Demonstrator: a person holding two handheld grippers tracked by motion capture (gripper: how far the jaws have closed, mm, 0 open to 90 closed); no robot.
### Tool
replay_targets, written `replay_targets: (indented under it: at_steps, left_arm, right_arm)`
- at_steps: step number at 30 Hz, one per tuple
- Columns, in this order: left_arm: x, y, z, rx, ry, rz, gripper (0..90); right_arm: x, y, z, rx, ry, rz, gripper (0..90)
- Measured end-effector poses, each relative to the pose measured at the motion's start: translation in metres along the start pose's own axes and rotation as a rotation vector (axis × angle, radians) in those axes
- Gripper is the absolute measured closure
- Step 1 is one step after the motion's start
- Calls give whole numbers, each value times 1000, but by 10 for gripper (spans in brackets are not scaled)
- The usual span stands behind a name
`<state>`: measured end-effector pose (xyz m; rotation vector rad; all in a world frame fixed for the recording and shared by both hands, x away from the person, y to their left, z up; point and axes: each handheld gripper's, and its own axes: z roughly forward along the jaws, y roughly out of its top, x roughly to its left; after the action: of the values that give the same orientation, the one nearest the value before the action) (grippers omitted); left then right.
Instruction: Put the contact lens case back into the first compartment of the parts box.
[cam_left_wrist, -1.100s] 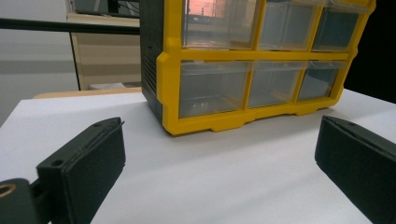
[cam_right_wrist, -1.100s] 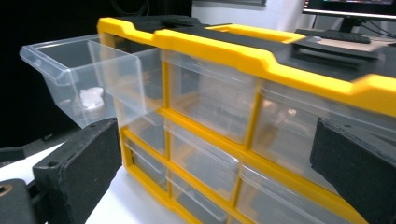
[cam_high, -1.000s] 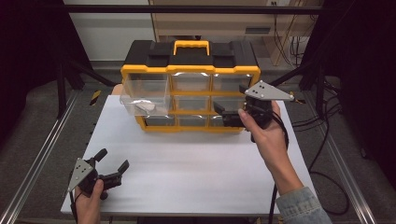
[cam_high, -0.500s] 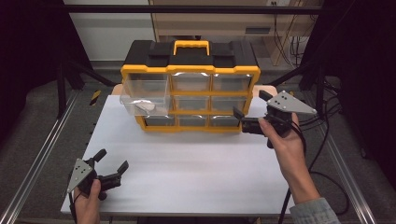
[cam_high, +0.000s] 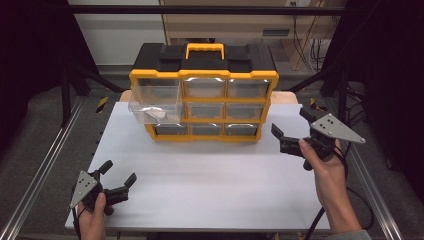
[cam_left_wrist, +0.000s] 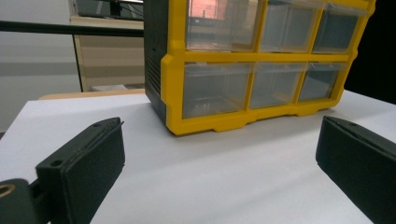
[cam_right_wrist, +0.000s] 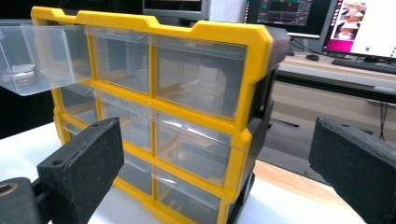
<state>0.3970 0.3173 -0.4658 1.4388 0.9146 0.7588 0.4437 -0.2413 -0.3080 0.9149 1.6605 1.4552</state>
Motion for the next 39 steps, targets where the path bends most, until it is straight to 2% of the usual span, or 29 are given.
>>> replay_targets:
  at_steps: [5,10,13,14,15,23,25,28,32,38,39]
  left_arm:
    - [2,2,-2,4,5,12,10]
    - [1,5,-9,3,-12,20,9]
    - [1,5,-10,5,-11,24,9]
    - [0,5,-11,9,-8,27,10]
    - [1,5,-11,4,-7,16,10]
    - [3,2,-14,11,-14,9,10]
    - [3,1,-15,5,-20,-6,9]
    - [2,0,-16,11,-14,-2,10]
    - [0,-1,-17,10,-11,-13,11]
    - [0,-1,-17,7,-21,-3,11]
    - [-1,-1,-17,7,-23,-3,11]
  right_arm:
    - [-6,-10,-10,3,7,0,41]
    - [-13,-29,-22,-4,7,34,43]
    - [-15,-35,-26,-9,8,39,42]
    - [-17,-42,-30,-12,8,53,41]
    - [-19,-46,-32,-11,8,57,41]
    - [-30,-67,-47,-1,-12,98,44]
    - [-31,-73,-50,0,-14,108,42]
    - [-33,-79,-52,6,-19,115,42]
    - [-36,-96,-57,21,-22,136,38]
    - [-34,-113,-58,42,-15,147,36]
    - [-31,-121,-56,42,-9,153,42]
